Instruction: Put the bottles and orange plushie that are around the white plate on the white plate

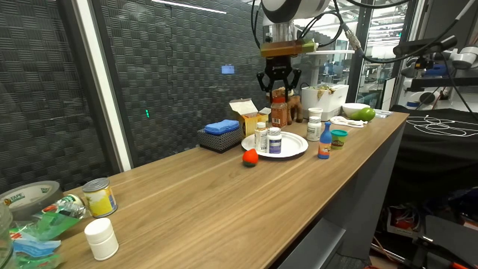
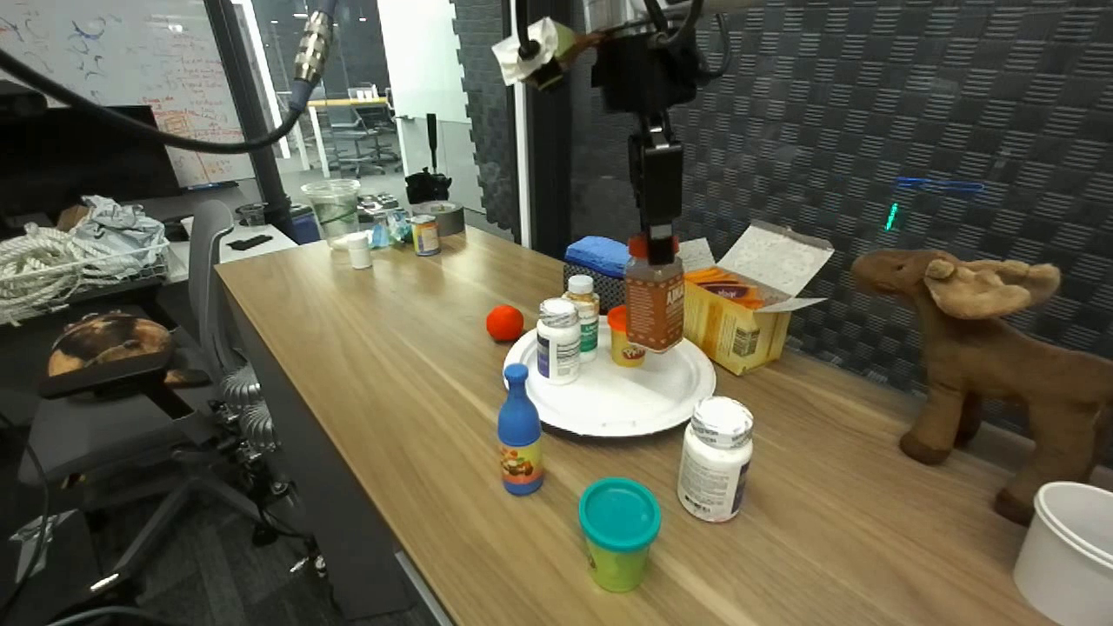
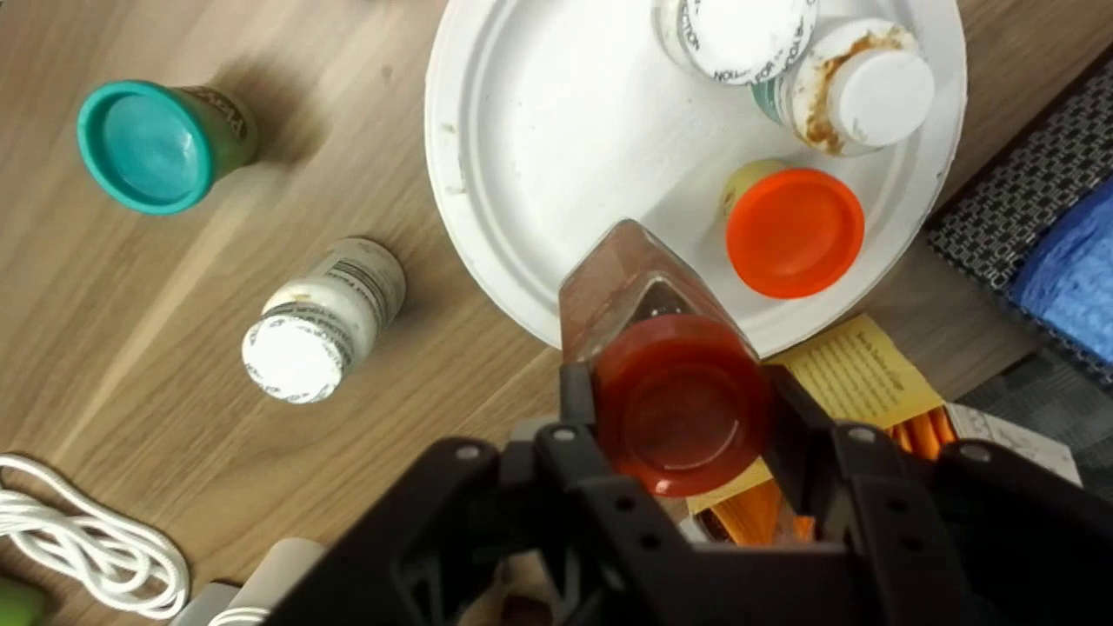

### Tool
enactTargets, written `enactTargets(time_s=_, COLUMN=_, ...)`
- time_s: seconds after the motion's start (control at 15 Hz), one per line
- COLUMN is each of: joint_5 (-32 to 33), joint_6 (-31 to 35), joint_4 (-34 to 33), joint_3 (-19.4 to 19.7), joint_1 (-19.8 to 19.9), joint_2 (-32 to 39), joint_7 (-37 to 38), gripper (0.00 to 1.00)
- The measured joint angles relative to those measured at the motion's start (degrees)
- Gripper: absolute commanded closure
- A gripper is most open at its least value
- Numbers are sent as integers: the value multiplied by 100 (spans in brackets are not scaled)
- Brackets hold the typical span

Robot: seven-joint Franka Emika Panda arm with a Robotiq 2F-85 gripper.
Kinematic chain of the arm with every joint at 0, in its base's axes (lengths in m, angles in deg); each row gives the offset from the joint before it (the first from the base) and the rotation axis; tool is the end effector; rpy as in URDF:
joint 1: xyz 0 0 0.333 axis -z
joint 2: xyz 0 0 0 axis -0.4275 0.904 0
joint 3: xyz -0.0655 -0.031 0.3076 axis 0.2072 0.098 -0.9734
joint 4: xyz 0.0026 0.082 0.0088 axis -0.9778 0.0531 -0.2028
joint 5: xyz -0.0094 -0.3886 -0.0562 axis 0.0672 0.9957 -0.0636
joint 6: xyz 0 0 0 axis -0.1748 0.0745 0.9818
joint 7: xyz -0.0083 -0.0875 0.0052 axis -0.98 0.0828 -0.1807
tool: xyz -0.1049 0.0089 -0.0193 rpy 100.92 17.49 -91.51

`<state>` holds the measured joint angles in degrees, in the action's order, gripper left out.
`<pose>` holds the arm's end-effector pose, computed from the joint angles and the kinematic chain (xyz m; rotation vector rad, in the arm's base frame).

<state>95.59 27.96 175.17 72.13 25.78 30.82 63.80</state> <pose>0.6443 -0.1142 0.4394 2.7236 -1.2564 0.1644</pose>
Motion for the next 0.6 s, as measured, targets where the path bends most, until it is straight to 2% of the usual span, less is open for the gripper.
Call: enactTargets(time_s=0.6, joint_5=87, joint_6=12, joint_4=138, joint_3=-82, joint_1=-43, joint_2=138, joint_7=-27, gripper=76)
